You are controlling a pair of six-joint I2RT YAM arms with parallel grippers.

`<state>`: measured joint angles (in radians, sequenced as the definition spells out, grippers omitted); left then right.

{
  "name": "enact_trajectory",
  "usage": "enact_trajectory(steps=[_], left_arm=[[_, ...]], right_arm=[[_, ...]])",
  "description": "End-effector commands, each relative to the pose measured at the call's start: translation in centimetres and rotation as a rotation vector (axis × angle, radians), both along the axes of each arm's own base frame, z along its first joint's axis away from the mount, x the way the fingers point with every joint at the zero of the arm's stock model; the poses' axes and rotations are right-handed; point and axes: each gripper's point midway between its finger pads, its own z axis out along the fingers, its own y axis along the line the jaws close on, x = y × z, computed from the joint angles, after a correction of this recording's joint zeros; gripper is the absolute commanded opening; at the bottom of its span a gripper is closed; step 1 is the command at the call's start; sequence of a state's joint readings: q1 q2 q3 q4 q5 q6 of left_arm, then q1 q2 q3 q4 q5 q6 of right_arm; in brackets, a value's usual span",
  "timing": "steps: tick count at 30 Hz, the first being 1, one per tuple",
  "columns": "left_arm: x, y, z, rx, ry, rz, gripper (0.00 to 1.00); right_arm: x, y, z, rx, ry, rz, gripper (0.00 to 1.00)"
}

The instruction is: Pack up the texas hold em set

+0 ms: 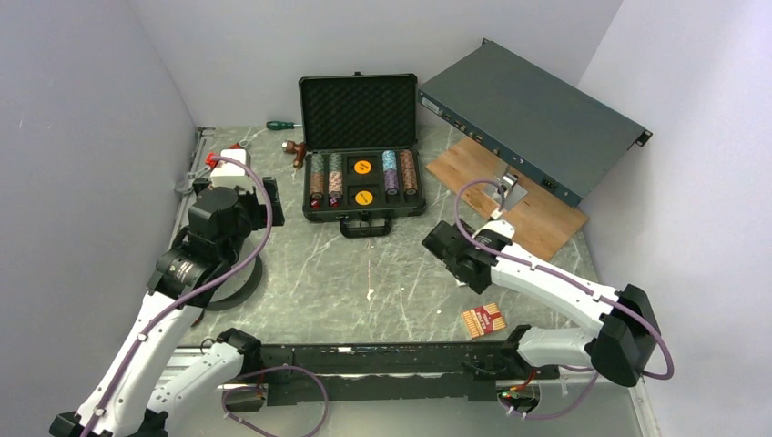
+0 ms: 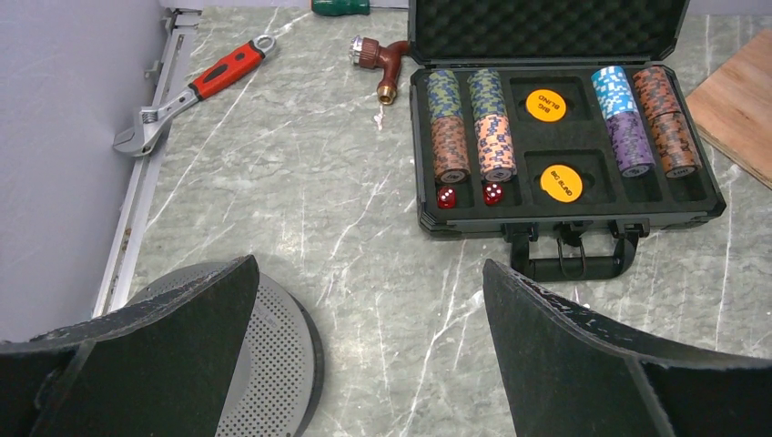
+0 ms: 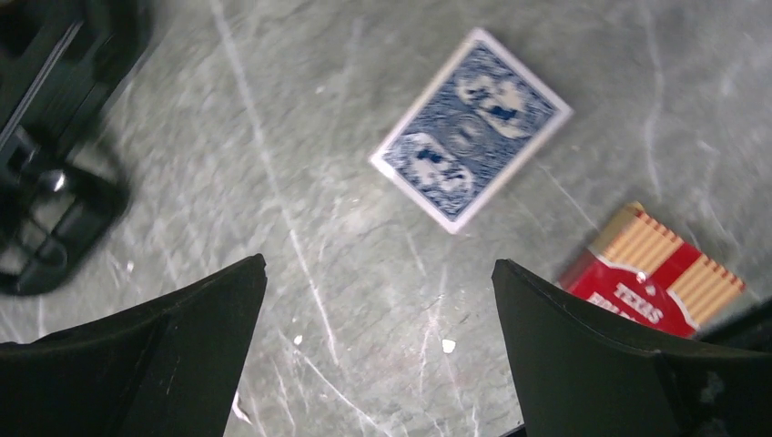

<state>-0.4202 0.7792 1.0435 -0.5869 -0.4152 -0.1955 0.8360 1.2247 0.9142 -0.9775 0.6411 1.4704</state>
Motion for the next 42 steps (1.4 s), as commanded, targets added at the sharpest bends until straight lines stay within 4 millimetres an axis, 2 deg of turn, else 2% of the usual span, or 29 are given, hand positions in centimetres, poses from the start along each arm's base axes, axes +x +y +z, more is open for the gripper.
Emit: enact_trajectory(steps=[1, 5, 9, 14, 27, 42], left_arm=[[0.0, -0.4, 1.6, -0.021, -0.056, -0.023, 1.0], [0.0, -0.4, 1.6, -0.022, -0.057, -0.026, 1.0], [0.0, -0.5, 1.6, -0.025, -0.058, -0.031, 1.0], [0.1, -0.6, 1.5, -0.026, -0.052, -0.034, 1.0], [0.1, -0.8, 1.5, -0.028, -0.051, -0.039, 1.0], [0.0, -0.8, 1.6, -0.029, -0.053, -0.041, 1.0]], right_arm=[[-1.2, -3.8, 0.0, 0.033, -0.054, -0.313, 0.97], [-1.0, -5.2, -0.7, 0.011, -0.041, -0.367, 0.97], [0.3, -6.2, -1.4, 0.019, -0.03, -0.378, 0.97], [1.3, -6.6, -2.5, 0.063, 0.015, -0.384, 0.97], [2.2, -5.3, -5.9, 0.141, 0.086, -0.382, 0.94], [2.1, -5.8, -8.6, 0.106, 0.131, -0.419, 0.9]])
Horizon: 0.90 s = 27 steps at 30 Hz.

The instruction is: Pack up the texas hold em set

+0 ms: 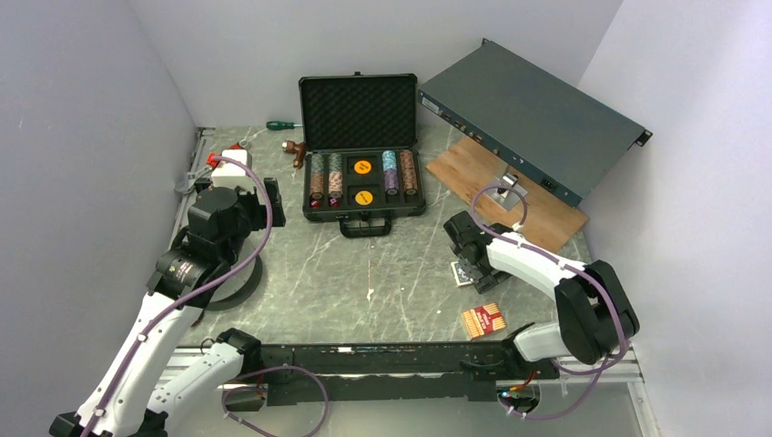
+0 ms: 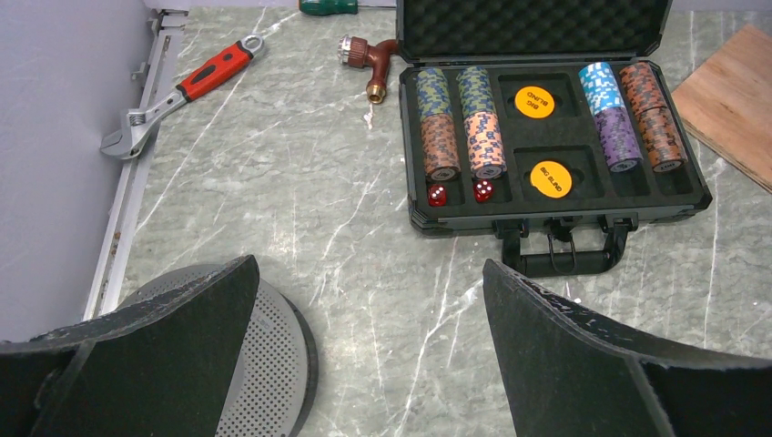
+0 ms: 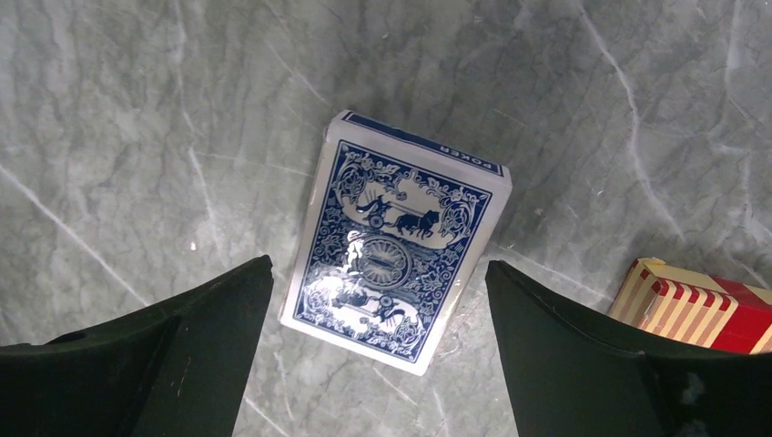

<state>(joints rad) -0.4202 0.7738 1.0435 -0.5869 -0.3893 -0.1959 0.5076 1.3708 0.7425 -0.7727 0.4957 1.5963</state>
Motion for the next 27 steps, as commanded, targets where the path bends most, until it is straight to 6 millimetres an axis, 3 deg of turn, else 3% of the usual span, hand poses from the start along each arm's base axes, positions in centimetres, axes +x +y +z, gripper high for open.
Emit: enact_trajectory(steps=[1, 9, 18, 21, 27], left_arm=[[0.2, -0.4, 1.5, -0.021, -0.053, -0.017, 1.0], [0.2, -0.3, 1.5, -0.02, -0.051, -0.015, 1.0], [0.2, -0.3, 1.5, -0.02, -0.053, -0.016, 1.0], [0.2, -0.3, 1.5, -0.021, -0.053, -0.015, 1.0], [0.2, -0.4, 1.5, -0.02, -0.051, -0.016, 1.0]], right_arm=[[0.3, -0.3, -0.6, -0.001, -0.006, -0.022, 0.9], [0.4, -0.8, -1.1, -0.031, 0.003, -0.032, 0.86], [0.7, -1.5, -1.0, -0.075, 0.006, -0.008, 0.62], [1.0, -1.0, -1.2, -0.067, 0.013, 0.035, 0.54], [2.2, 0.9, -0.2, -0.056, 0.018, 0.193, 0.5]])
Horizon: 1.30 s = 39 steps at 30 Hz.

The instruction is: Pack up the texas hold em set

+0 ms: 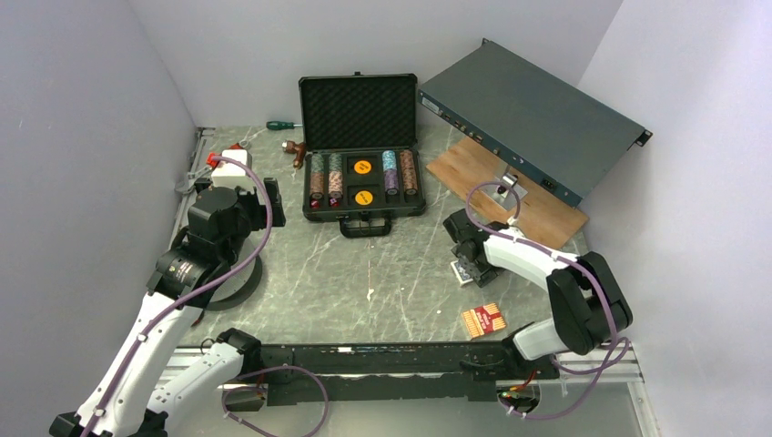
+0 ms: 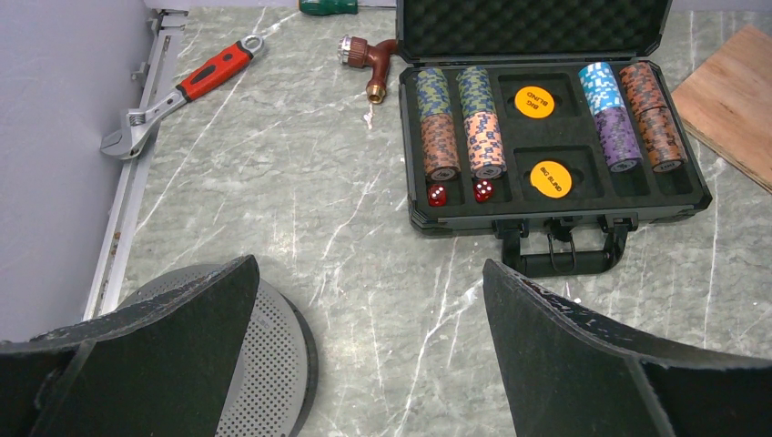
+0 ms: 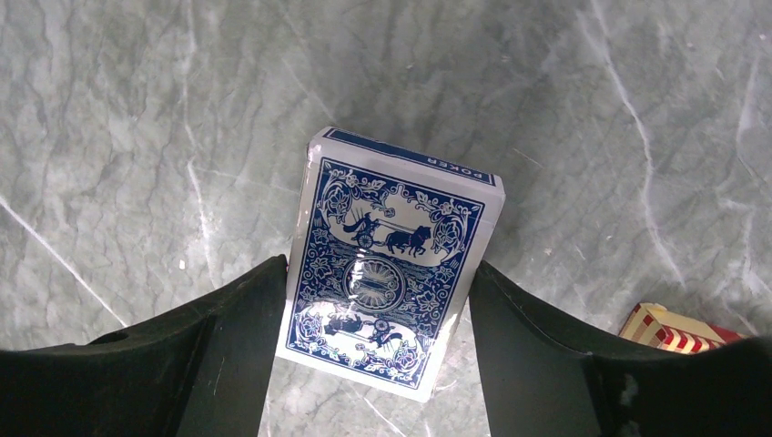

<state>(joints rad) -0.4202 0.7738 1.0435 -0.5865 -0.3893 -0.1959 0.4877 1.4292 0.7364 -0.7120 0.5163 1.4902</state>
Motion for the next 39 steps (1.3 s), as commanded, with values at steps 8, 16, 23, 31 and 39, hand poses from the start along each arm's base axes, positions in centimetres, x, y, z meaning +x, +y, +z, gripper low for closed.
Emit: enact_trajectory(steps=[8, 16, 23, 31, 39], left_arm=[[0.2, -0.4, 1.5, -0.021, -0.053, -0.016, 1.0], [0.2, -0.4, 1.5, -0.02, -0.051, -0.017, 1.0], [0.0, -0.3, 1.7, -0.023, -0.059, -0.017, 1.0], [0.2, -0.5, 1.5, -0.018, -0.058, -0.026, 1.0], [1.1, -3.3, 0.3, -0.016, -0.024, -0.169, 1.0]], right_arm=[[3.2, 7.6, 2.3, -0.004, -0.054, 0.477, 0.45], [2.5, 10.9, 2.6, -0.003, -0.019, 0.53, 0.45], [0.9, 14.4, 1.6, 0.159, 0.005, 0.422, 0.6], [1.3, 17.3, 3.4, 0.14, -0.005, 0.49, 1.0], [6.1, 15.1, 10.6, -0.068, -0.21, 0.613, 1.0]])
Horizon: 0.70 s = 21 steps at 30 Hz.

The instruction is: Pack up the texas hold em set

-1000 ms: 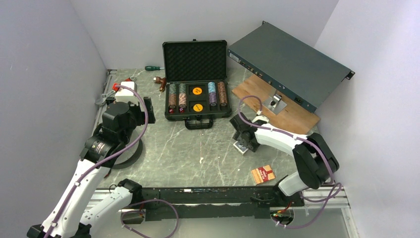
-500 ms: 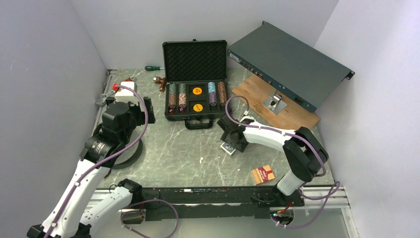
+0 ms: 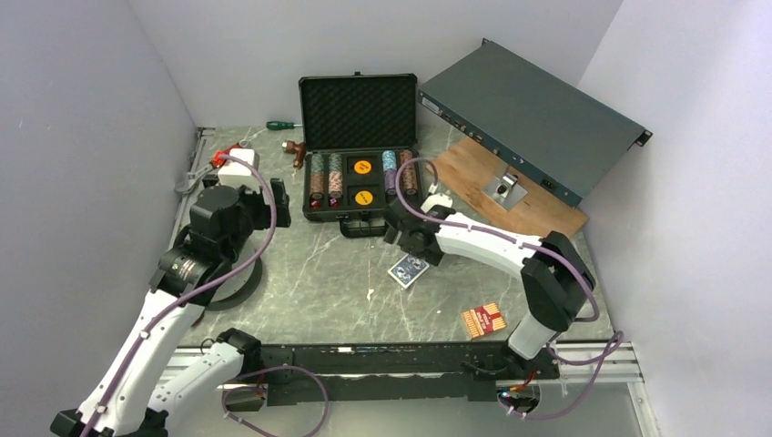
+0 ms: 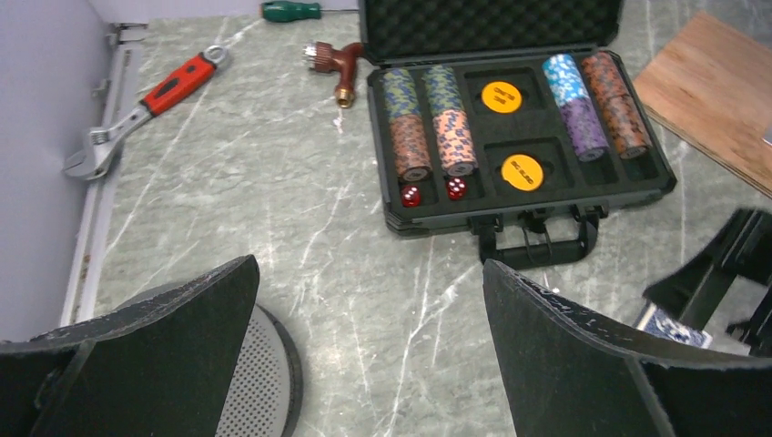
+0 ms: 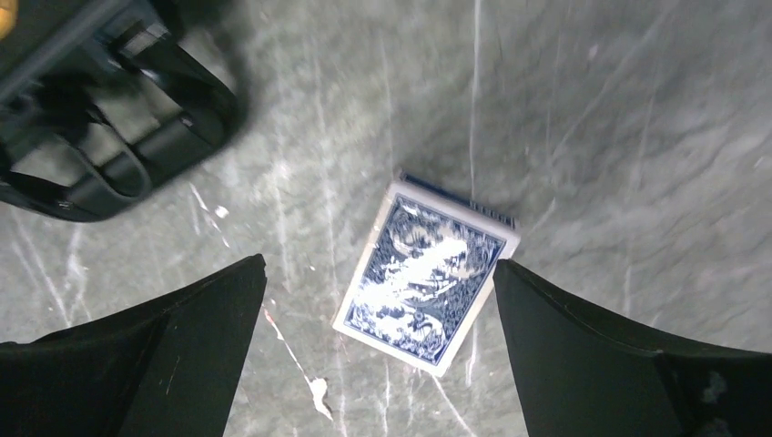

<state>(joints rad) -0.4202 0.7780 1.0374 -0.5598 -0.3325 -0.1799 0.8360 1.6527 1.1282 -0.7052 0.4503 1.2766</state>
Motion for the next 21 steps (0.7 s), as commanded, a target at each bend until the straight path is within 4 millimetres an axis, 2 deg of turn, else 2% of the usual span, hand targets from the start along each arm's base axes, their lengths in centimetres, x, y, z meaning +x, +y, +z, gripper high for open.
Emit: enact_trajectory(steps=[1, 4, 8, 12, 14, 19, 21], left_arm=[[0.9, -2.7, -0.1, -0.008, -0.007, -0.13, 1.0], [1.2, -4.9, -0.9, -0.014, 0.016, -0.249, 1.0], [1.1, -8.3, -2.2, -0.016, 0.059, -0.418, 0.99], [0.9, -10.8, -3.5, -0.029, 0.106, -0.537, 0.99], [1.0, -11.9, -4.2, -0.028, 0.135, -0.569, 0.98], [1.2, -14.9, -7.1, 0.034, 0.252, -0.582, 0.94], [1.1, -16.0, -8.3, 0.07, 0.287, -0.578, 0.94]], right_arm=[[4.2, -1.8, 6.9, -0.091, -0.219, 0.079, 1.0], [6.7, -2.8, 8.8, -0.093, -0.29, 0.151, 1.0], [9.1, -3.3, 9.6, 0.016, -0.356, 0.333, 0.98], [9.3, -2.8, 9.6, -0.023, -0.411, 0.539, 0.99], [9.1, -2.7, 8.9, -0.052, -0.395, 0.599, 1.0], [8.8, -2.5, 6.9, -0.053, -0.344, 0.633, 1.0], [8.7, -3.0, 6.6, -0.071, -0.338, 0.618, 1.0]])
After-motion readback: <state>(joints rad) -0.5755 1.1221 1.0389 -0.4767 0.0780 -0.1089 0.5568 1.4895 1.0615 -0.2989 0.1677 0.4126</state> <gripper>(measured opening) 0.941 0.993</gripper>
